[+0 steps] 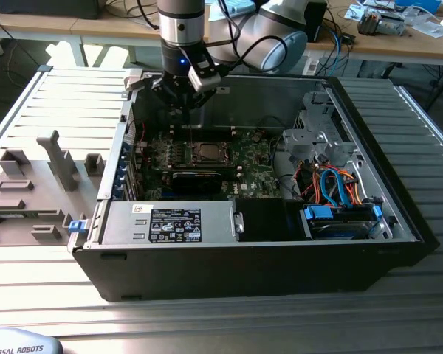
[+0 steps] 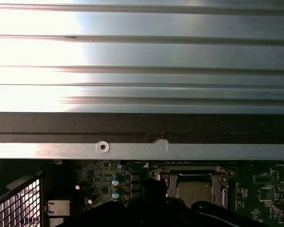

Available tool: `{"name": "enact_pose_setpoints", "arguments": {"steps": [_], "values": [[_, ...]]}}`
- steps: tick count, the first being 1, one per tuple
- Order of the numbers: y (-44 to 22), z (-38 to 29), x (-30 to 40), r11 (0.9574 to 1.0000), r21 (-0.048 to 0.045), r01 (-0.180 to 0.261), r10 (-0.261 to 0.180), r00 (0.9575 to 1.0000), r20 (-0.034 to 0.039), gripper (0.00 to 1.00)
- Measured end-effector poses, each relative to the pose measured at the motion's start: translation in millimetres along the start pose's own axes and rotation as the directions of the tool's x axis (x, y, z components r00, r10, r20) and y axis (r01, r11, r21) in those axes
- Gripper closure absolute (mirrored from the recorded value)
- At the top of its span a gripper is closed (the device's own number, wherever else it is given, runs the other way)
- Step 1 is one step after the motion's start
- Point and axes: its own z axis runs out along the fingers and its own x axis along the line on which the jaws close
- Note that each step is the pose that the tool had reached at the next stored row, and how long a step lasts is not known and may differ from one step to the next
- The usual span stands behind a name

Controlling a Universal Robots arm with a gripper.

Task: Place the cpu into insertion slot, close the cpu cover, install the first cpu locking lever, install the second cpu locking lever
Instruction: 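Install the first cpu locking lever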

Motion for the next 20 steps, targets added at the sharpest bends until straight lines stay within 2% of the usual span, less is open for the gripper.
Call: {"name": "enact_pose_setpoints", "arguments": {"steps": [20], "values": [[-0.1, 0.2, -5.4, 1.0, 0.0, 0.0, 0.0, 1.0, 0.0, 0.89]]}}
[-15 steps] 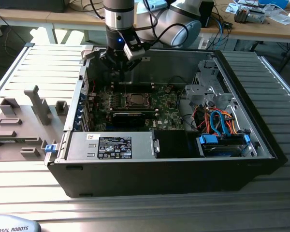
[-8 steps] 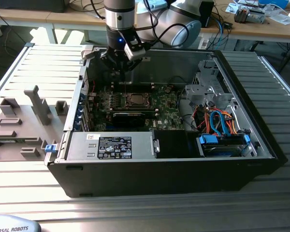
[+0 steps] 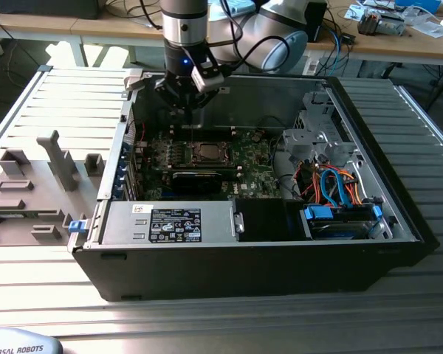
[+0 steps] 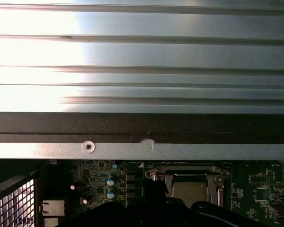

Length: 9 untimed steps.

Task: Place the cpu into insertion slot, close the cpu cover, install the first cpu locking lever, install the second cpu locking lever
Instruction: 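Install the first cpu locking lever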

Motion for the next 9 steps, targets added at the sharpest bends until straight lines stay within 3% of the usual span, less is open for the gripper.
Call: {"name": "enact_pose_setpoints", "arguments": {"steps": [9], "values": [[0.0, 0.1, -1.9, 1.0, 0.0001, 0.0, 0.0, 1.0, 0.0, 0.89]]}}
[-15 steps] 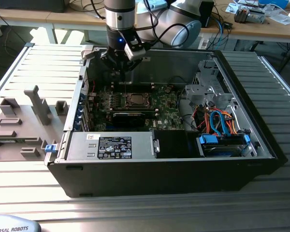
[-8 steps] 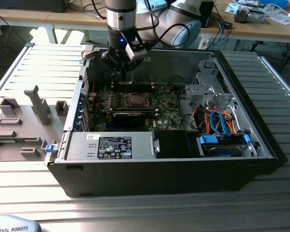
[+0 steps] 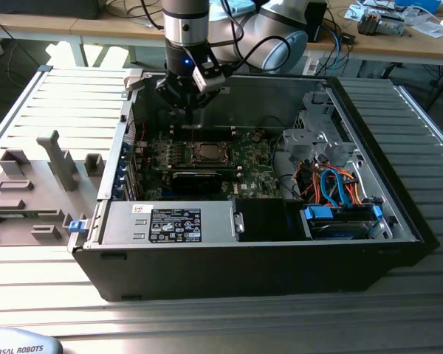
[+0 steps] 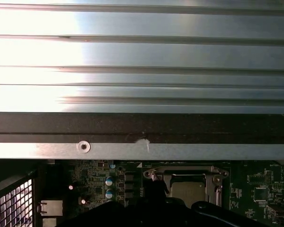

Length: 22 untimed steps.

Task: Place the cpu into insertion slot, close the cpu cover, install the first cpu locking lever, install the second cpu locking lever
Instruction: 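Install the first cpu locking lever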

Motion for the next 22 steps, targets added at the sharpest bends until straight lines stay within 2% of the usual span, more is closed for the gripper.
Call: {"name": "enact_pose_setpoints", "arguments": {"steps": [22], "values": [[0.0, 0.4, -5.5, 1.0, 0.0, 0.0, 0.0, 1.0, 0.0, 0.89]]}}
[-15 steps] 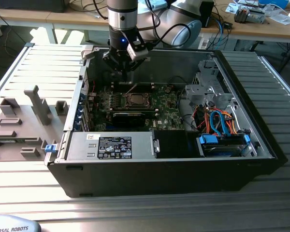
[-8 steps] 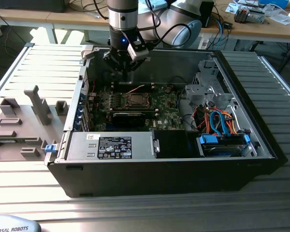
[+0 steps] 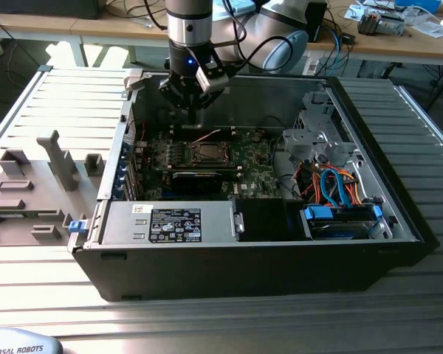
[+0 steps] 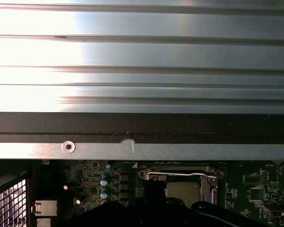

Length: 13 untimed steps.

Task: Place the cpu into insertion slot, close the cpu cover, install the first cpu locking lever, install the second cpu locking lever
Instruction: 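Install the first cpu locking lever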

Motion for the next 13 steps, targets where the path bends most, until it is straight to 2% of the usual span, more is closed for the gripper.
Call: {"name": "enact_pose_setpoints", "arguments": {"steps": [10, 13], "values": [[0.0, 0.8, 0.0, 1.0, -0.0009, -0.004, 0.004, 1.0, -0.0001, 0.89], [0.0, 1.8, 0.0, 0.9998, -0.0008, -0.019, 0.019, 0.9998, -0.0003, 0.89]]}}
